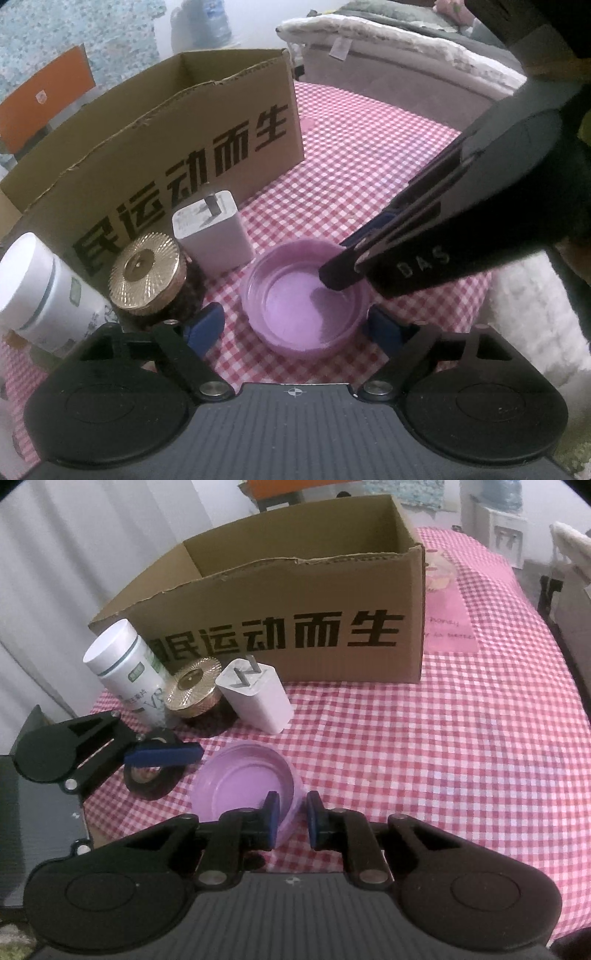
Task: Organize rigid objects
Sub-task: 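Lower the right gripper onto the rim of the lilac lid and grasp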
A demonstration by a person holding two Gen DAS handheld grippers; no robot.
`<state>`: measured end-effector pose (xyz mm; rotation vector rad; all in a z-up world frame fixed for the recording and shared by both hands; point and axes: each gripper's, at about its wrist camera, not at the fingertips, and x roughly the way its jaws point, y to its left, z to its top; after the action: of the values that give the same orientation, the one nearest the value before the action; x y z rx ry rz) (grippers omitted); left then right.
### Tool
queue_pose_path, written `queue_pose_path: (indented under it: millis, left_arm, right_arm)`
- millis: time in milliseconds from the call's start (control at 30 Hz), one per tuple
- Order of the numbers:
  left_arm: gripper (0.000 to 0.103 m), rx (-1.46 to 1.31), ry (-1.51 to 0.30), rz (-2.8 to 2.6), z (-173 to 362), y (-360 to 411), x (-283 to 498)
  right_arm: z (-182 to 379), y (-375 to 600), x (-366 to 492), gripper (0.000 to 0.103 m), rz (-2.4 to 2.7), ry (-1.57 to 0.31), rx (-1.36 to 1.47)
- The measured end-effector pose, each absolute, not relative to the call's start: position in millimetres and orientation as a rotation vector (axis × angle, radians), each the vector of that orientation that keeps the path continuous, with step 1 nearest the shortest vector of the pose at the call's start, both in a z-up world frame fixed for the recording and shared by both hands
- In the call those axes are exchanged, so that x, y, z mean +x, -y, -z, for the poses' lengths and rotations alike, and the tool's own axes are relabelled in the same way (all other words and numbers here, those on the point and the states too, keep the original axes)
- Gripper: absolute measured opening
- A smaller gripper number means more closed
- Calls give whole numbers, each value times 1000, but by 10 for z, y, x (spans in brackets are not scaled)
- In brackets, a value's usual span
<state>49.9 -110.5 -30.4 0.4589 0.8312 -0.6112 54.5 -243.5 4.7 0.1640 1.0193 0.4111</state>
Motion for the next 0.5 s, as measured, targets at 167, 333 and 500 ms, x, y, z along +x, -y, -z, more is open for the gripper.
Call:
queue_pose_path:
  millis: [167,333,500]
  left_arm:
    - [82,429,-832,617,304,1096,510]
    - [75,410,-832,626,294,1094,502]
    - [75,414,-824,617,285,1101,464]
  right_arm:
    - [-25,2395,575,17,-414,-1011,164]
    - [2,2349,606,17,-418,-1002,161]
    - [14,2365,616,17,-418,-1001,184]
